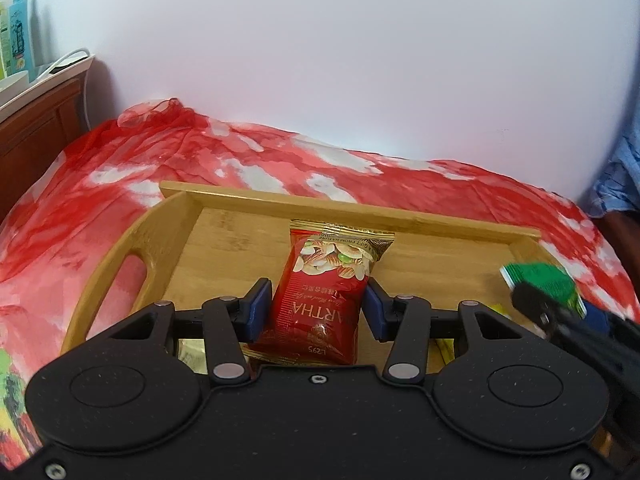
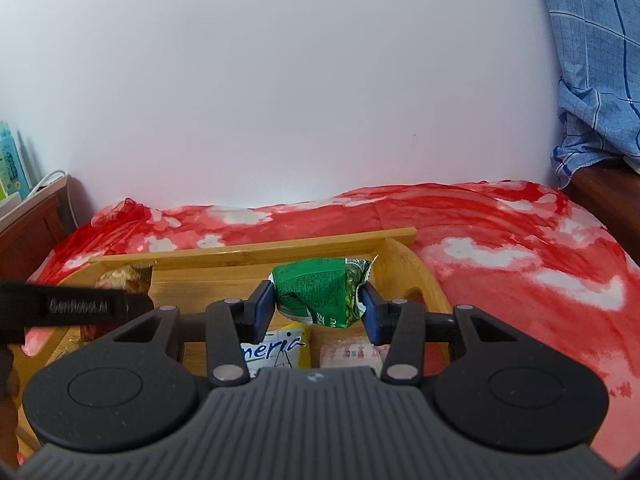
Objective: Organize snacks
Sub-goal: 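Lift red nut bag and green packet and carry both over the tray, then open both tools to drop the red nut bag and green packet on the tray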
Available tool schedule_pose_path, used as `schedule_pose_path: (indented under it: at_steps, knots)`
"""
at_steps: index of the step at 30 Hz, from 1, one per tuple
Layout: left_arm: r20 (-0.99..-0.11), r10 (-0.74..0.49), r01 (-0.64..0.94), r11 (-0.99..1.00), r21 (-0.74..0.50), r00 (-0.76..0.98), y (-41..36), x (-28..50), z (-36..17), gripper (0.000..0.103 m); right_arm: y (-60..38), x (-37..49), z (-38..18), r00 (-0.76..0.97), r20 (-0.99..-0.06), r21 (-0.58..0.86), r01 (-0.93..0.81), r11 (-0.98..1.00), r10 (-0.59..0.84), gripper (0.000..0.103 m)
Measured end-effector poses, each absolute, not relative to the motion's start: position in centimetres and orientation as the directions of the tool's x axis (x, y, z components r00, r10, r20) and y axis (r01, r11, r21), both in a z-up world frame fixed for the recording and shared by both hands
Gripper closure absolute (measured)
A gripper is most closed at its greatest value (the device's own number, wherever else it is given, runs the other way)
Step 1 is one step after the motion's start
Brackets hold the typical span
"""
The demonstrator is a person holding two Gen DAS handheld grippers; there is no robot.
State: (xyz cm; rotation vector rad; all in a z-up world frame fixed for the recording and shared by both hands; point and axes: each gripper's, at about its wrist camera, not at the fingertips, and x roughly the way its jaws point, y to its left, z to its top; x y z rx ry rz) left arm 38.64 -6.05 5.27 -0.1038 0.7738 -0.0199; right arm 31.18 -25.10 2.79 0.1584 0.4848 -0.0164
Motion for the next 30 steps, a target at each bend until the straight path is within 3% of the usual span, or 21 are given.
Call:
schedule_pose_path:
  at_steps: [30]
  knots:
    - [-0.736,-0.023,-0.013,0.999,-0.043,0.676,-6.3,40.0,3.8,0.053,-25.8,32.0,2.3,0.864,-0.502,0.176,0.060,0.983,0.037,0.050]
